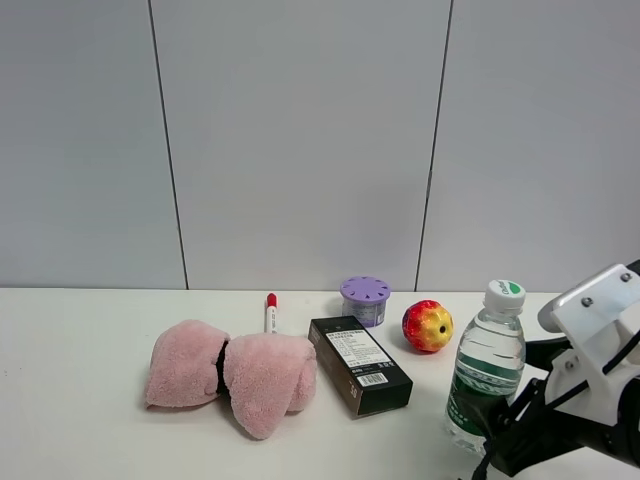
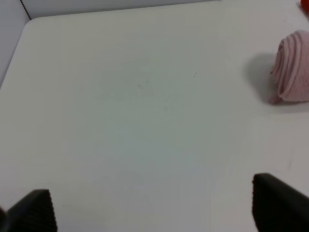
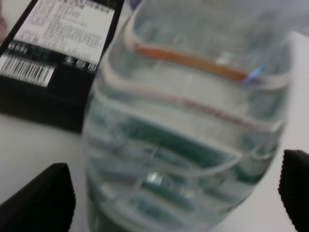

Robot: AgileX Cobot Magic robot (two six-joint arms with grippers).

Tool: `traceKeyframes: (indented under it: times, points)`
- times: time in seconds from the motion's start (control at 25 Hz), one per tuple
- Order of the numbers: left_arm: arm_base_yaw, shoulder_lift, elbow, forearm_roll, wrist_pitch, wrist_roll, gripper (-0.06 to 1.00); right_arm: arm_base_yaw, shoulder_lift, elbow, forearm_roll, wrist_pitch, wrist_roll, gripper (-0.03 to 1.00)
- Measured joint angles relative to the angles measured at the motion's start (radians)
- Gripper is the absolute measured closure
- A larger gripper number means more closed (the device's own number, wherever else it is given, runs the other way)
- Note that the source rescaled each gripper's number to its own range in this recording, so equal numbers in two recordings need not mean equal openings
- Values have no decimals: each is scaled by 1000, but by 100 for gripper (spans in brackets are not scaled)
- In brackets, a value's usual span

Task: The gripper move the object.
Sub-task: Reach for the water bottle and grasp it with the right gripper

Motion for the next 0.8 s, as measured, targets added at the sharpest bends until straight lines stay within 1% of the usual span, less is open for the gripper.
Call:
traceKeyframes:
  times: [0.28, 0.8]
  points:
    - [0, 0, 0, 0, 0, 0, -6, 0, 53, 0, -43, -10, 0, 14]
    - [0, 0, 0, 0, 0, 0, -6, 0, 54, -9, -44, -17, -15, 14]
